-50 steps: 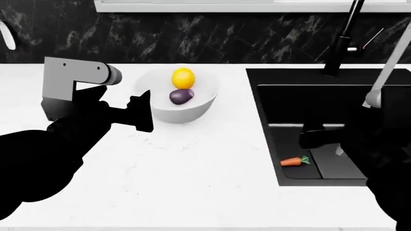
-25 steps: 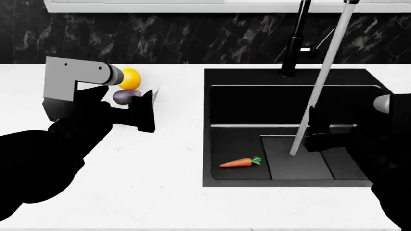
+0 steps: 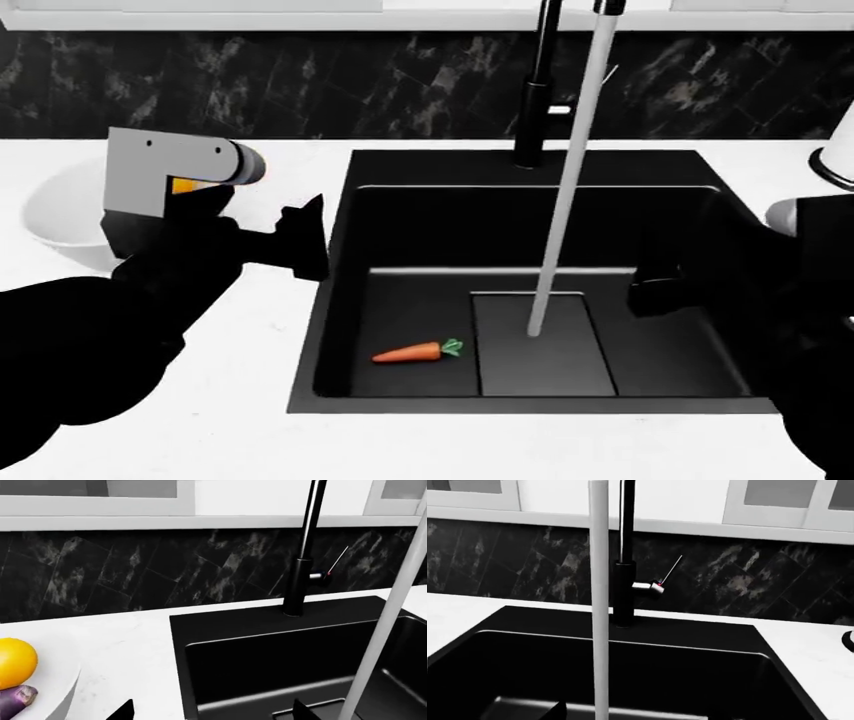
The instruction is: Pick the eggplants and oranges from the sink and place them in one bowl. Place the carrot in the other bowl. Then turn off the sink faucet.
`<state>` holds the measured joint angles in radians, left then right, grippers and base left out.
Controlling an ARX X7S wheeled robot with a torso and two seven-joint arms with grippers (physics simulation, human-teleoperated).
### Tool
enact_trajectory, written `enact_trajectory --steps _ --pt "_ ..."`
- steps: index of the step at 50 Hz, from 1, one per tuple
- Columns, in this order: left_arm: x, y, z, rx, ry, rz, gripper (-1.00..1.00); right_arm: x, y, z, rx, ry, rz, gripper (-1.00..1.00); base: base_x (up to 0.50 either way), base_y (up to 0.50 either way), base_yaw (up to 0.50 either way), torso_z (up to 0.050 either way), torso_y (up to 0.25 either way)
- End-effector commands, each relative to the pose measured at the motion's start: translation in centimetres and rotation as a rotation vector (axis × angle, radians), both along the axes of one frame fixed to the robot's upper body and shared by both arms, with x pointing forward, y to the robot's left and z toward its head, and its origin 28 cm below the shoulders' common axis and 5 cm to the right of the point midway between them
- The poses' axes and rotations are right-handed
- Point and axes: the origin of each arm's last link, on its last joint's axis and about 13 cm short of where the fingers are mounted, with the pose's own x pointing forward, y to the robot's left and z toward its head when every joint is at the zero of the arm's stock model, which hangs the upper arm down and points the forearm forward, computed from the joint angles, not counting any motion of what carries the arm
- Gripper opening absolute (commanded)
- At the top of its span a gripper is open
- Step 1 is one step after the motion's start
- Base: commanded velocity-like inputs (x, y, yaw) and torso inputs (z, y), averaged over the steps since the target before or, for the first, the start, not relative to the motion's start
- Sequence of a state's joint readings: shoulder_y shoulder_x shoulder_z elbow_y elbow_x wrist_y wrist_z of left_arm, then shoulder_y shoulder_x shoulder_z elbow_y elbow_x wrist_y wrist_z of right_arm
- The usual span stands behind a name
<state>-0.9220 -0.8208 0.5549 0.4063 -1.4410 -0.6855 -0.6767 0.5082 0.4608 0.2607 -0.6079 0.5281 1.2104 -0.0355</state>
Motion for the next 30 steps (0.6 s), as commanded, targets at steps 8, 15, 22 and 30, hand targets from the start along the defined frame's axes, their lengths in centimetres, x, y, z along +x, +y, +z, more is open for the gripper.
enact_trajectory --steps 8,15,22,30 --pt "0.05 0.2 -0.2 -0.005 0.005 -0.001 1.0 0.14 0.24 -0.07 -0.024 -0.003 0.023 1.0 0.28 -0.46 0.0 0.0 0.0" --pt "0.02 0.25 -0.3 -0.007 0.007 0.001 1.0 0.24 0.33 -0.04 -0.023 -0.003 0.029 1.0 0.34 -0.2 0.0 0.0 0.0" --pt "0.06 0.18 -0.27 -0.004 0.005 0.001 1.0 0.37 0.42 -0.04 -0.026 -0.004 0.036 1.0 0.34 -0.04 0.0 0.0 0.0" --pt "0.08 0.11 -0.2 -0.004 0.005 0.001 1.0 0.33 0.51 0.05 -0.028 -0.001 0.038 1.0 0.34 -0.19 0.0 0.0 0.0"
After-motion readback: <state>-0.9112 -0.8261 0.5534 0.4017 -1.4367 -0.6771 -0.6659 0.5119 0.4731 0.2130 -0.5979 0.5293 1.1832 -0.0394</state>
